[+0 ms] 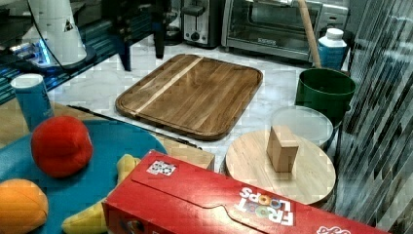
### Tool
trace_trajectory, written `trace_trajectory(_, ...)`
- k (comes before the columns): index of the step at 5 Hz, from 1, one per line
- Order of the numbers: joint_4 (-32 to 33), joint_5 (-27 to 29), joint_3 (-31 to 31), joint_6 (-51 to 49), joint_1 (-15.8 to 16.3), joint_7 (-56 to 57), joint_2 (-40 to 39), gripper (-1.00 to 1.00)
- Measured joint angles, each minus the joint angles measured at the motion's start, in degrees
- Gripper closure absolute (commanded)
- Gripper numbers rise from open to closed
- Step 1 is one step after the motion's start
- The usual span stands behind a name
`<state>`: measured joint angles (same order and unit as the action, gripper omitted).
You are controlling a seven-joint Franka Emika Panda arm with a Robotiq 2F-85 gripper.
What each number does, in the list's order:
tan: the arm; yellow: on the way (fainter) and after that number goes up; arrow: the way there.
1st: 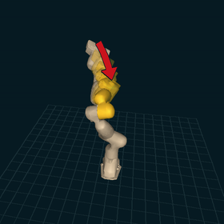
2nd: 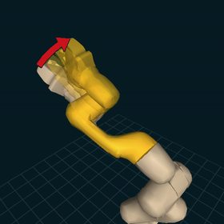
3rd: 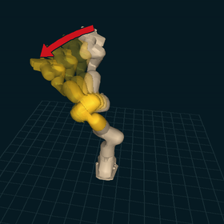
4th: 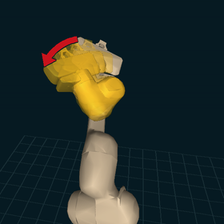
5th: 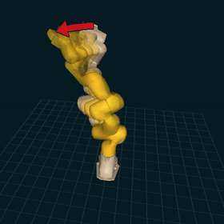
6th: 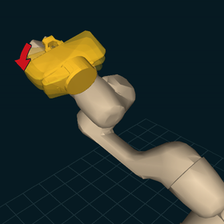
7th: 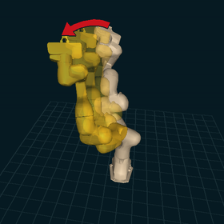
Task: Open the drawer.
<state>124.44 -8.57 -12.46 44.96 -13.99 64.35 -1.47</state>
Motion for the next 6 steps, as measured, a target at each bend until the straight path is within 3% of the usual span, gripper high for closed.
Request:
trace_trajectory(2, 3.92, 0.73, 0.97, 11.33, -3.04, 2.69, -1.93, -1.00)
trace_trajectory(4, 6.04, 5.40, 2.89, 16.53, -2.76, 5.88, -4.95, -1.00)
trace_trajectory(6, 7.16, 6.43, 3.18, 20.73, -2.99, 7.67, -8.83, -1.00)
